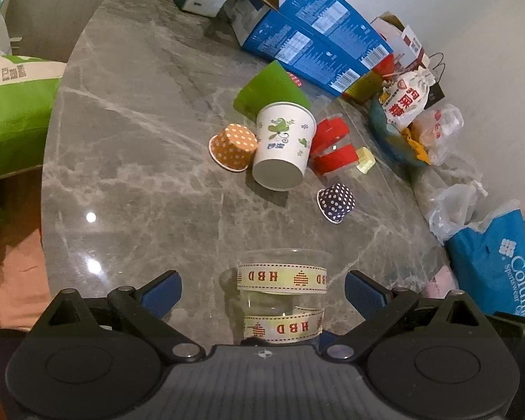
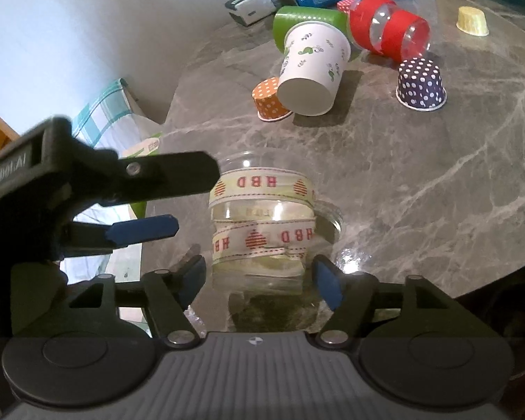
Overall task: Flip cup upright
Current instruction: 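Close the left tool on the cup while the right tool holds it, then open the right tool and pull it away while the left tool holds the cup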
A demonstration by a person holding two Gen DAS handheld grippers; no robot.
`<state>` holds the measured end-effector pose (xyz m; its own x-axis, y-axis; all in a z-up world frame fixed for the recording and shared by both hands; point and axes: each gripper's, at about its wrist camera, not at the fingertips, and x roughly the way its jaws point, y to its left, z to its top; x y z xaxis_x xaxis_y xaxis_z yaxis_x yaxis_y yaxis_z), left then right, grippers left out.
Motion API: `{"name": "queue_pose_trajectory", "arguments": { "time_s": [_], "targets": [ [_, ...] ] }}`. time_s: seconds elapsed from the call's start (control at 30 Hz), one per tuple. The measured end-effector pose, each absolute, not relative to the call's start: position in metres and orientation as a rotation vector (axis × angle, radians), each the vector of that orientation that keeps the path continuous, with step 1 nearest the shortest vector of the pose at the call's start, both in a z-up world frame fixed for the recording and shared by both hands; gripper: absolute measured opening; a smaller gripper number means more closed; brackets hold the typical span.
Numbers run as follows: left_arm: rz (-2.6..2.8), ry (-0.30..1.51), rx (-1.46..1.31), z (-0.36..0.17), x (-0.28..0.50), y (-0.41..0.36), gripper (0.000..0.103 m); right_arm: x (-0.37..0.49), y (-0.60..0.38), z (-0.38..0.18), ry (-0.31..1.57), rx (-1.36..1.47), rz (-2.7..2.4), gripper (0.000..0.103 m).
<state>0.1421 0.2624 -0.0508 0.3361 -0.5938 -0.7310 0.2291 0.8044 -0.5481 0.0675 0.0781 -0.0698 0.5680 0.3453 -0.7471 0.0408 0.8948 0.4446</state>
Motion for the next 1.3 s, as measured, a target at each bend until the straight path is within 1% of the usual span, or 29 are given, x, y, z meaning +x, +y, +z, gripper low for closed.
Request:
{"name": "queue_pose_trajectory", "arguments": {
  "time_s": [0.03, 0.27, 0.63, 0.77, 0.83, 0.97, 1.0, 1.3],
  "targets": [
    [-0.553, 1.111, -0.372, -0.05, 0.143, 0.261, 0.101, 0.067, 0.078, -0.069, 0.951, 0.436, 0.187, 0.084],
    [-0.569, 1.148, -0.331, -0.056, 0.145, 0.235, 0.1, 0.059, 0.067, -0.068, 0.924, 0.411, 0.205, 0.084],
    [-0.513, 1.183, -0.214, -0.062, 0.147, 0.199, 0.089, 0.052, 0.054, -0.073, 0.905, 0.438, 0.254, 0.084],
    [-0.5, 1.18, -0.15, -0.061, 0.146, 0.189, 0.088, 0.049, 0.048, -0.074, 0.897, 0.45, 0.268, 0.084],
    [-0.502, 1.185, -0.138, -0.061, 0.146, 0.185, 0.082, 0.048, 0.046, -0.074, 0.896, 0.451, 0.276, 0.084],
    [-0.497, 1.179, -0.118, -0.06, 0.146, 0.18, 0.073, 0.045, 0.04, -0.074, 0.891, 0.452, 0.282, 0.084],
    [-0.501, 1.181, -0.116, -0.06, 0.147, 0.179, 0.069, 0.045, 0.038, -0.075, 0.89, 0.456, 0.283, 0.084],
    [-0.504, 1.163, -0.093, -0.057, 0.145, 0.178, 0.067, 0.039, 0.02, -0.076, 0.873, 0.492, 0.29, 0.084]
  ]
}}
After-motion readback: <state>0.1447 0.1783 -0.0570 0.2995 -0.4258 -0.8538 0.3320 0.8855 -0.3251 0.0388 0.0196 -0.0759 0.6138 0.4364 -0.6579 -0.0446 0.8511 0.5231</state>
